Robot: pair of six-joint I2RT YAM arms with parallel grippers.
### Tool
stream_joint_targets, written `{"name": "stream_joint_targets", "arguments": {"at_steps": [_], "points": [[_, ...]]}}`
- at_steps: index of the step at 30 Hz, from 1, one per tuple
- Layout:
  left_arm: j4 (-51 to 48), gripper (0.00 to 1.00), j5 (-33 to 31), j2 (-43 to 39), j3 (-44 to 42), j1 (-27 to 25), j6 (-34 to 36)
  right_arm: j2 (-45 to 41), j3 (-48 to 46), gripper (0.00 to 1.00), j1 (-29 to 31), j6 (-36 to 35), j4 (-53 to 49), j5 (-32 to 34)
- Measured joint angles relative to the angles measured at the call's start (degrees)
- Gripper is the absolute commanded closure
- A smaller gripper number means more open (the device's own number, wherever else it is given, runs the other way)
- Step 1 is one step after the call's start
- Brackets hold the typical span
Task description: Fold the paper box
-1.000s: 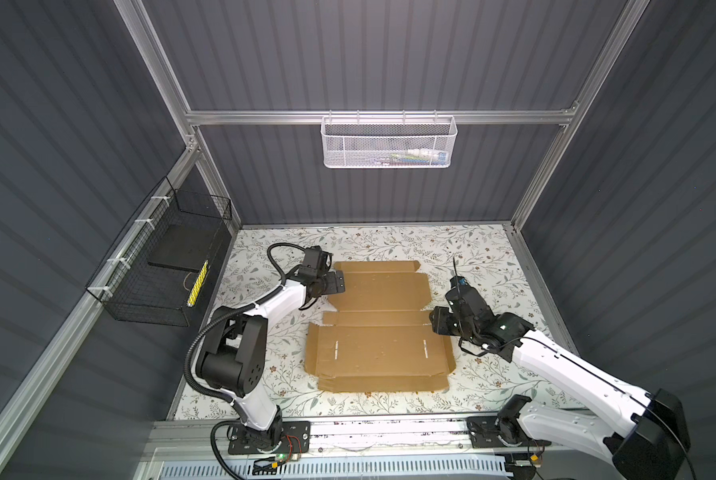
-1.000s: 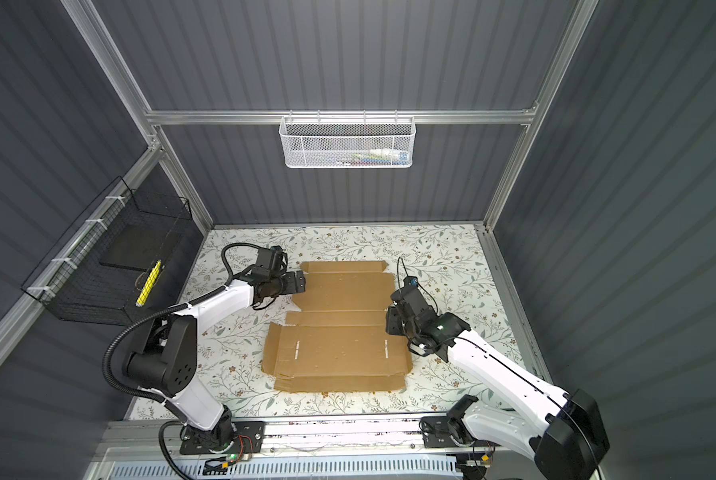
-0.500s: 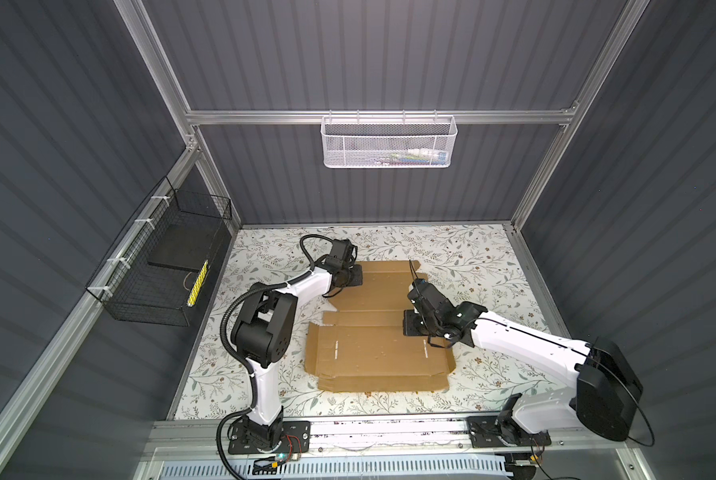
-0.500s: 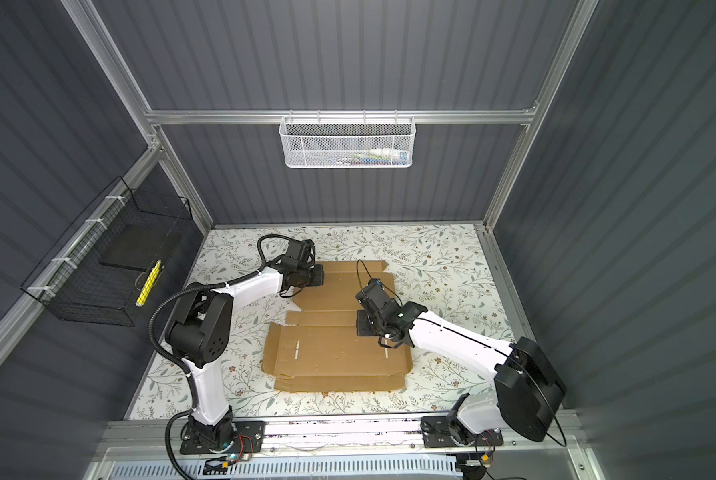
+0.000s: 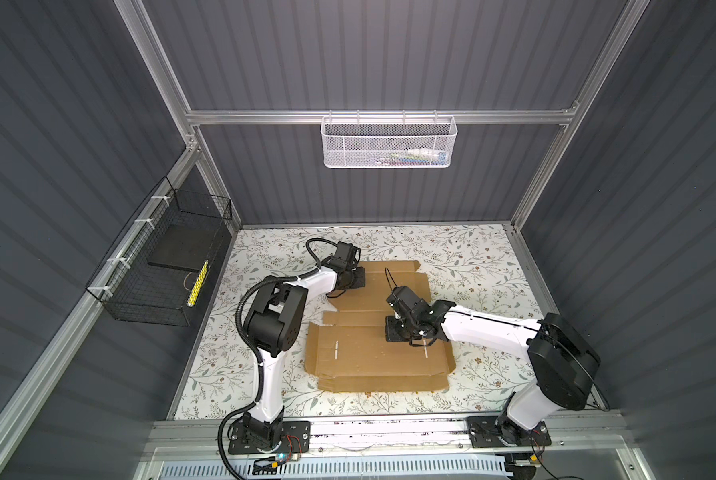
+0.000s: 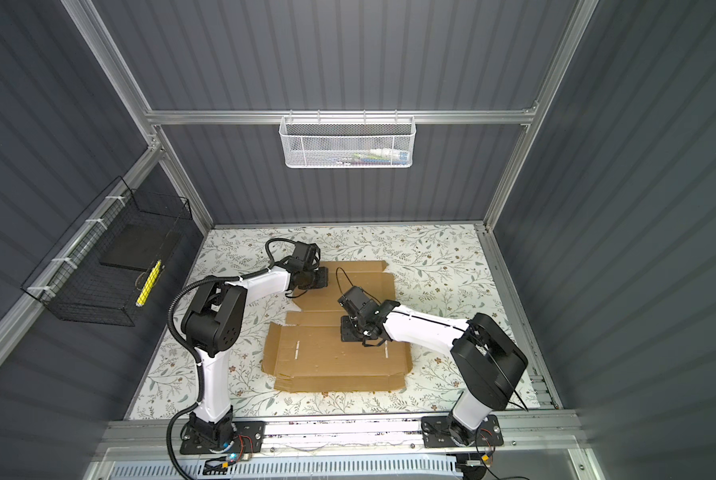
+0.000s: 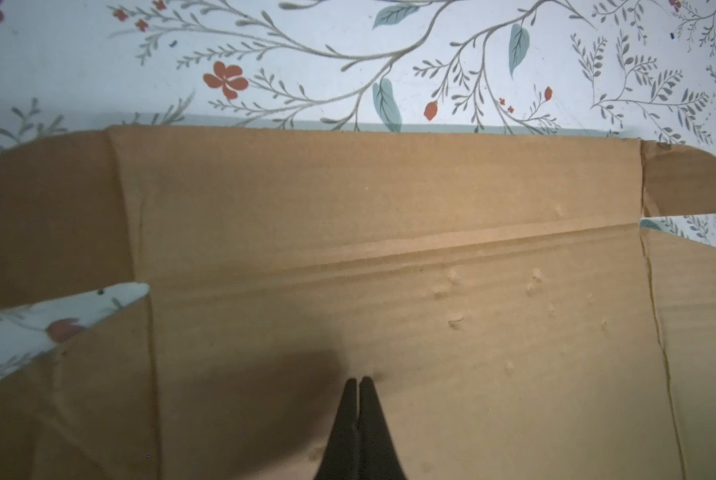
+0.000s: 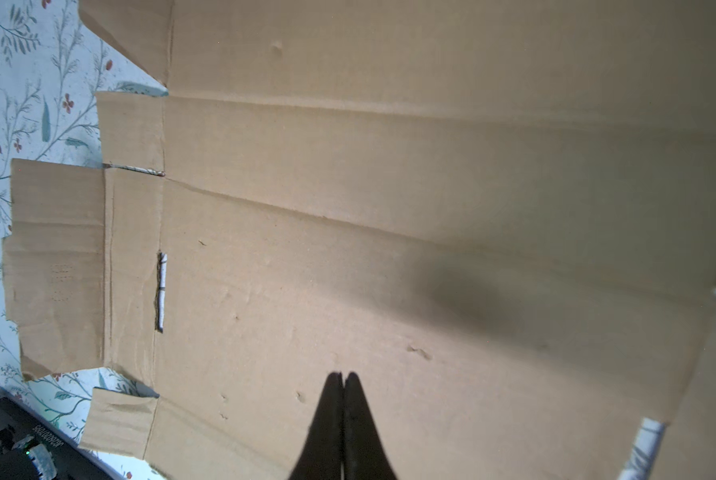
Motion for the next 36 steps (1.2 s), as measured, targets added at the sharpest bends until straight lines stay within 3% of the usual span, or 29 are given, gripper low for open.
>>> {"name": "stream_joint_targets", "arguments": {"at_steps": [15, 36], "points": [[2.1, 1.00, -3.1, 0.4, -1.6, 0.0, -2.0, 6.4, 1.7, 0.91, -0.9, 0.8, -1.5, -2.8], [9.4, 1.00, -3.2, -2.4, -9.1, 2.7, -4.5, 10.7, 4.9, 0.90, -7.3, -2.5, -4.6, -6.0]]}}
